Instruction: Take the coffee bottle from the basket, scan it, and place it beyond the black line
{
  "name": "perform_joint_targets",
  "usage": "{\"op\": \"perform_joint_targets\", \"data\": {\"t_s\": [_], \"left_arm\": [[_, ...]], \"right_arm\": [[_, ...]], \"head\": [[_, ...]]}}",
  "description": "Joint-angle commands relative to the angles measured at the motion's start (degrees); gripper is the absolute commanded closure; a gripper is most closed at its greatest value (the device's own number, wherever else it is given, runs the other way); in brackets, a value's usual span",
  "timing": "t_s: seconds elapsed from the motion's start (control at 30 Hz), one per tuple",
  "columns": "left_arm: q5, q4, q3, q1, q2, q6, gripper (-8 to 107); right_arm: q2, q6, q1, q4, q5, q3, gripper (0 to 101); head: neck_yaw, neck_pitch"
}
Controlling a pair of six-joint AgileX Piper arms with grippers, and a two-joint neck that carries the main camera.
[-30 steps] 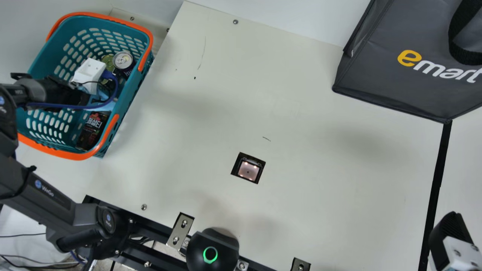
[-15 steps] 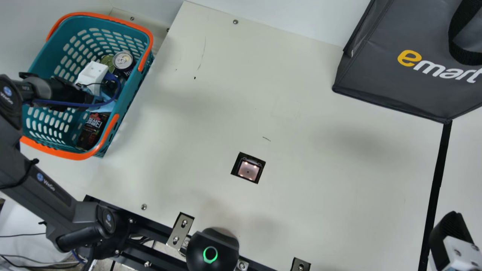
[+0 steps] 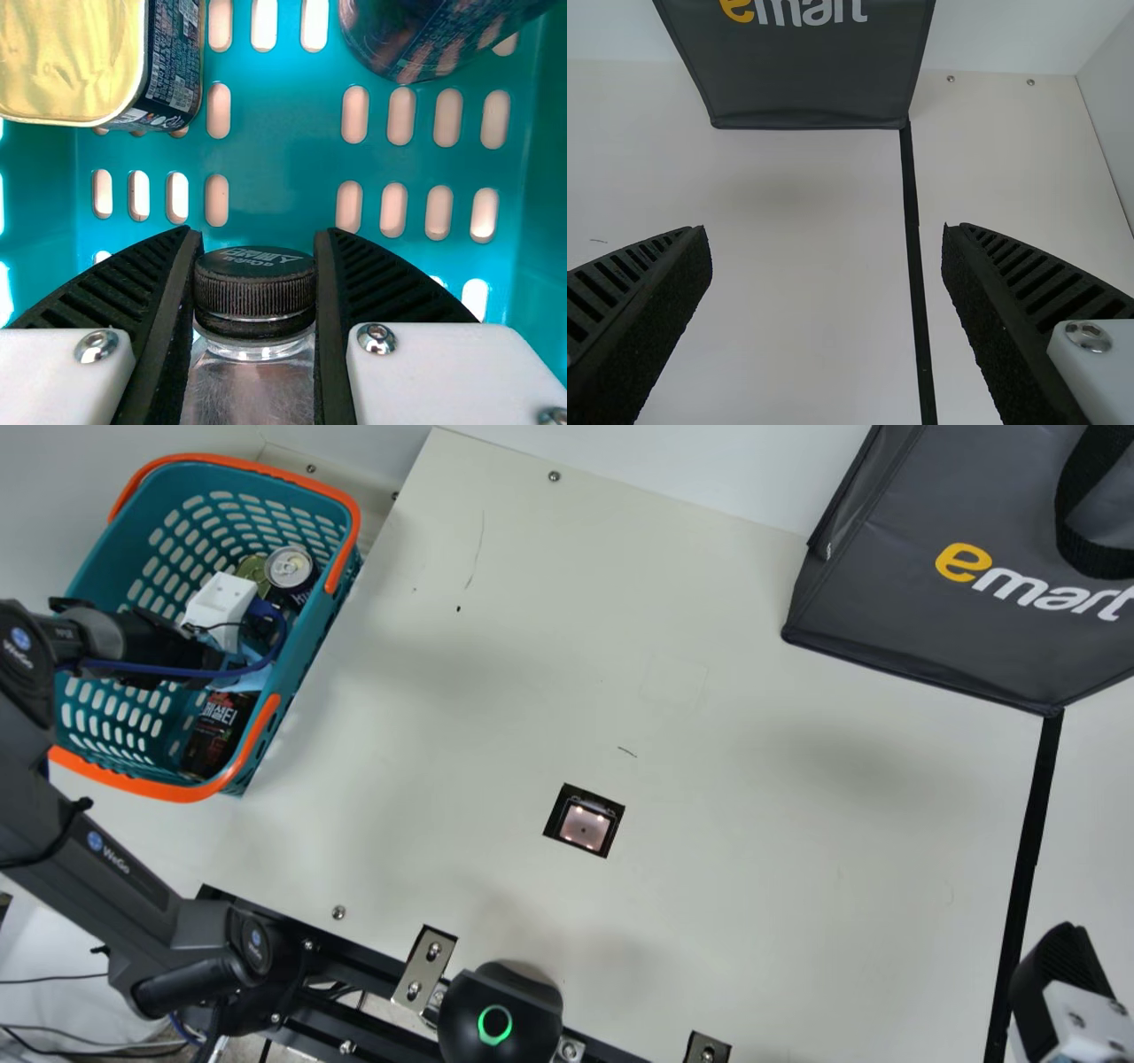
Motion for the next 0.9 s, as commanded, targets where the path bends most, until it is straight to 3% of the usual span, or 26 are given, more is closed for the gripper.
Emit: {"op": "perform_joint_targets", "data": {"t_s": [0.0,0.87], "left_arm": [[0.3,-0.2,0.1,0.1,-0.5,-0.1,89],[11.9,-3.0,2.1,4.5,-17.0,2.0,89]], "right_arm": [[0.0,0.0,0.0,0.0,0.0,0.0,10],[0.0,0.0,0.0,0.0,0.0,0.0,10]], "head": [[0.1,-1.6],[0.1,-1.6]]}}
